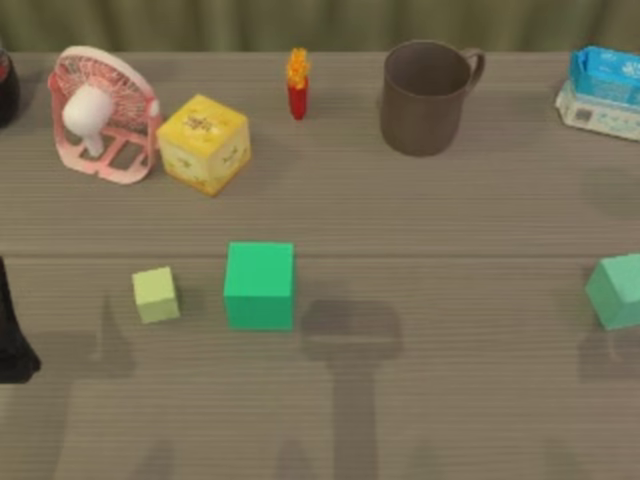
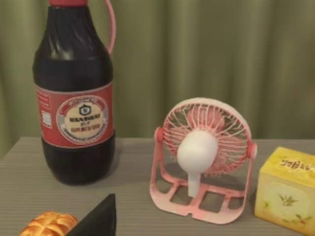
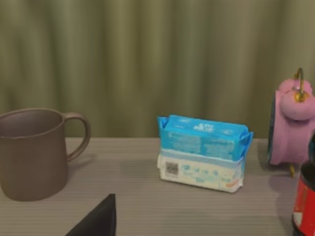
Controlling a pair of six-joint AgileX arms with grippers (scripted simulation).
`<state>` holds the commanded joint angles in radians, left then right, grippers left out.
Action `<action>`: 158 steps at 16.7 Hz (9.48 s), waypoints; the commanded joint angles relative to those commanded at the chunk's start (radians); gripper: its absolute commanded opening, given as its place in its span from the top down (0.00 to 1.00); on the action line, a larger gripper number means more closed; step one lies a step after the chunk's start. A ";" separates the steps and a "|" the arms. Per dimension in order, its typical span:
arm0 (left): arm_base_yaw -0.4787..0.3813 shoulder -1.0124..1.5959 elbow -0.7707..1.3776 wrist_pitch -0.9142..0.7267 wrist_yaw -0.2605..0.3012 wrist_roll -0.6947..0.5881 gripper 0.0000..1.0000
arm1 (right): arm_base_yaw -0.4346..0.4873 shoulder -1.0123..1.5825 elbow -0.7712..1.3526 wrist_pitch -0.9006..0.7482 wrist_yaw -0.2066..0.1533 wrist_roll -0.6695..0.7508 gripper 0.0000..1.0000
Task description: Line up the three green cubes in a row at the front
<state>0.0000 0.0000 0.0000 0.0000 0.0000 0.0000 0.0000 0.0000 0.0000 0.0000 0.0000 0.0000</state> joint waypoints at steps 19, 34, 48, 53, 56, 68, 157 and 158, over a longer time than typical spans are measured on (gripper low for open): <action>-0.178 1.316 0.919 -0.665 -0.003 0.680 0.00 | 0.000 0.000 0.000 0.000 0.000 0.000 0.00; -0.276 2.001 1.439 -1.009 0.001 1.048 0.00 | 0.000 0.000 0.000 0.000 0.000 0.000 0.00; -0.274 2.158 1.285 -0.697 0.003 1.051 0.00 | 0.000 0.000 0.000 0.000 0.000 0.000 0.00; -0.274 2.158 1.285 -0.697 0.003 1.051 0.23 | 0.000 0.000 0.000 0.000 0.000 0.000 0.00; -0.274 2.158 1.285 -0.697 0.003 1.051 0.45 | 0.000 0.000 0.000 0.000 0.000 0.000 0.00; -0.274 2.158 1.285 -0.697 0.003 1.051 1.00 | 0.000 0.000 0.000 0.000 0.000 0.000 0.00; -1.014 2.220 1.849 -1.180 0.009 0.548 0.00 | 0.000 0.009 0.009 -0.005 0.000 0.000 0.00; -1.003 2.200 1.830 -1.169 0.008 0.543 0.00 | 0.000 0.027 0.026 -0.016 0.001 -0.001 0.00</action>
<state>-1.0028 2.2003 1.8298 -1.1686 0.0078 0.5434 0.0004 0.0265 0.0263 -0.0164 0.0006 -0.0010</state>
